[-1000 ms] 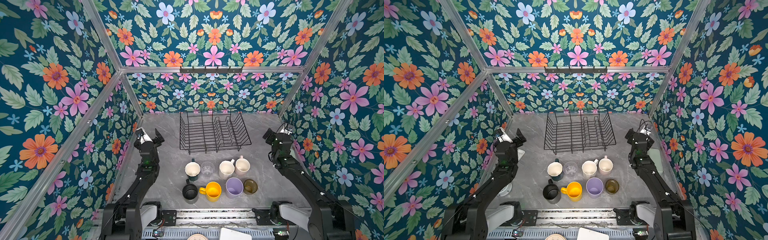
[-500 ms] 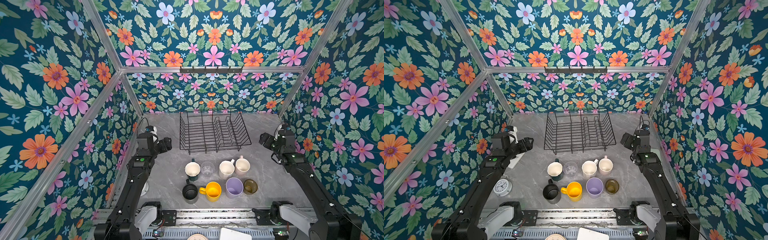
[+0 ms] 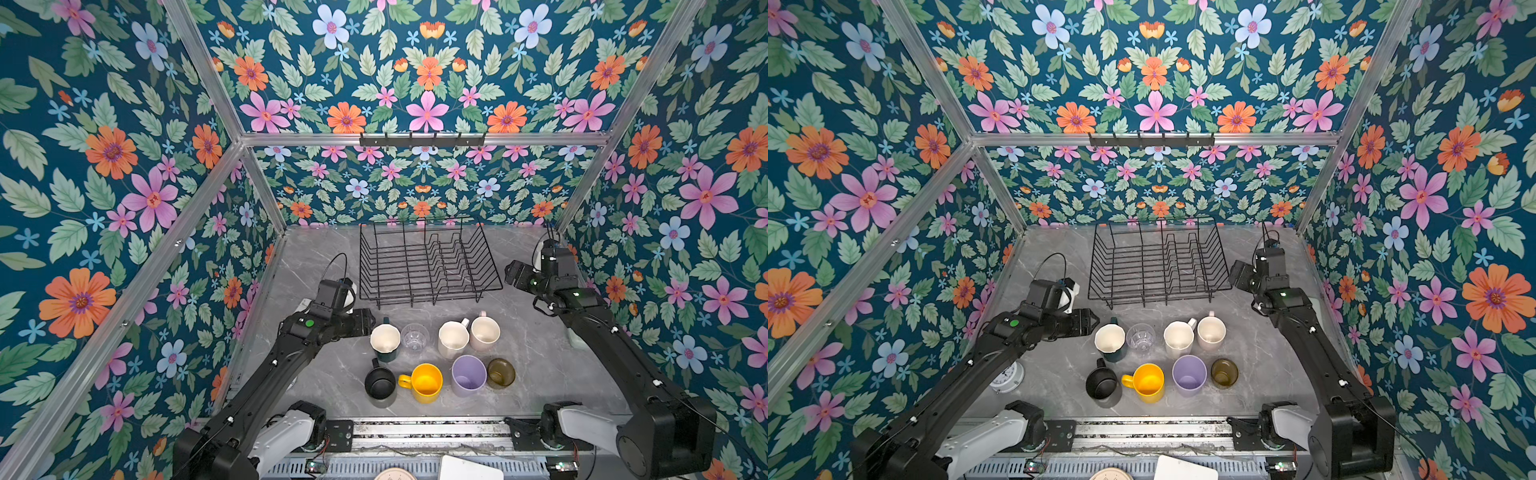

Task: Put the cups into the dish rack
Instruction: 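Reach the left gripper to the dark green mug while the right arm rises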

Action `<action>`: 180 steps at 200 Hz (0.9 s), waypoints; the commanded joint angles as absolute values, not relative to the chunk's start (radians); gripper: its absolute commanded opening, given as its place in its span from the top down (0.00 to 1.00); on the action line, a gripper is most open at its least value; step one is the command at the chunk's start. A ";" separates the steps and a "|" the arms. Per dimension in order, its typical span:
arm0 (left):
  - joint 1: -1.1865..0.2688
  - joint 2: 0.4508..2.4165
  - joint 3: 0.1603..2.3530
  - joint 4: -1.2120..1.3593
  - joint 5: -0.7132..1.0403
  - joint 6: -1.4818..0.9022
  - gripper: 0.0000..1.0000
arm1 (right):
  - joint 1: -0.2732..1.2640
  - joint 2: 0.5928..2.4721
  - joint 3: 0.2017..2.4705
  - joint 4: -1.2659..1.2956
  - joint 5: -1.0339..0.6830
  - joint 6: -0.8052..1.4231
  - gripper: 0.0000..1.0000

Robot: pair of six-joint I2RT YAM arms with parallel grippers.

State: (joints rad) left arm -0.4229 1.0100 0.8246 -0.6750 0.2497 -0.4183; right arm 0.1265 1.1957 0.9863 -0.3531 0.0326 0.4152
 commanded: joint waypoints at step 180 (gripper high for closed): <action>-0.543 1.139 0.790 -0.625 0.191 -0.515 0.50 | 0.141 1.195 0.962 -0.388 0.028 0.408 0.06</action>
State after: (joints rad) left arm -0.5316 1.1217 0.7956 -0.6640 0.2253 -0.4896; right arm 0.1410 1.2011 0.9653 -0.3843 0.0257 0.4152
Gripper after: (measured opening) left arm 0.530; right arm 0.936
